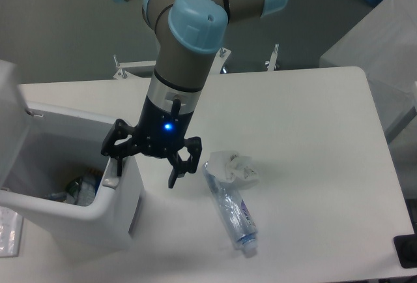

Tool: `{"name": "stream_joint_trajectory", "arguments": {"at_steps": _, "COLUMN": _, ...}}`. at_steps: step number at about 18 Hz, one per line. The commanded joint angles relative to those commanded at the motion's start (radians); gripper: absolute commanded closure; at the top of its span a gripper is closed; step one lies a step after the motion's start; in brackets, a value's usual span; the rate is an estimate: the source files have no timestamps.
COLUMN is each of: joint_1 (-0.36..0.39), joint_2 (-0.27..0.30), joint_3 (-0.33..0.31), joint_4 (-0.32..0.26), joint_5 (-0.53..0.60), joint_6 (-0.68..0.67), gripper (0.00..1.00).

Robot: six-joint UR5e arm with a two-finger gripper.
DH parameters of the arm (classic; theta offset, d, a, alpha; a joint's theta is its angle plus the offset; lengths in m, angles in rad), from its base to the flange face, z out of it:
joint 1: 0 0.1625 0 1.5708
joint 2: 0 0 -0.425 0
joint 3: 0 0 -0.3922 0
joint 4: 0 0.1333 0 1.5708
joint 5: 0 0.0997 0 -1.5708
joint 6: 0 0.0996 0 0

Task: Open the trash can
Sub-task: 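Withdraw the gripper from the opened trash can toward the tissue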

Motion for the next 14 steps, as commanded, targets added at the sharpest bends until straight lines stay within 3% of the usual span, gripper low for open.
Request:
{"name": "stream_joint_trajectory", "arguments": {"at_steps": 3, "joint_1": 0.018, "joint_2": -0.009, "joint_3": 0.041, "joint_4": 0.005, "joint_5": 0.000, "joint_6": 0.017, "gripper": 0.00}}
{"name": "stream_joint_trajectory", "arguments": {"at_steps": 7, "joint_1": 0.078, "joint_2": -0.044, "joint_3": 0.054, "joint_4": 0.028, "joint_5": 0.015, "joint_6": 0.162, "gripper": 0.00}}
{"name": "stream_joint_trajectory", "arguments": {"at_steps": 10, "joint_1": 0.110, "joint_2": -0.055, "joint_3": 0.043, "joint_4": 0.025, "joint_5": 0.075, "joint_6": 0.300, "gripper": 0.00}}
{"name": "stream_joint_trajectory", "arguments": {"at_steps": 14, "joint_1": 0.166, "joint_2": -0.103, "joint_3": 0.040, "joint_4": 0.028, "joint_5": 0.176, "joint_6": 0.333, "gripper": 0.00}}
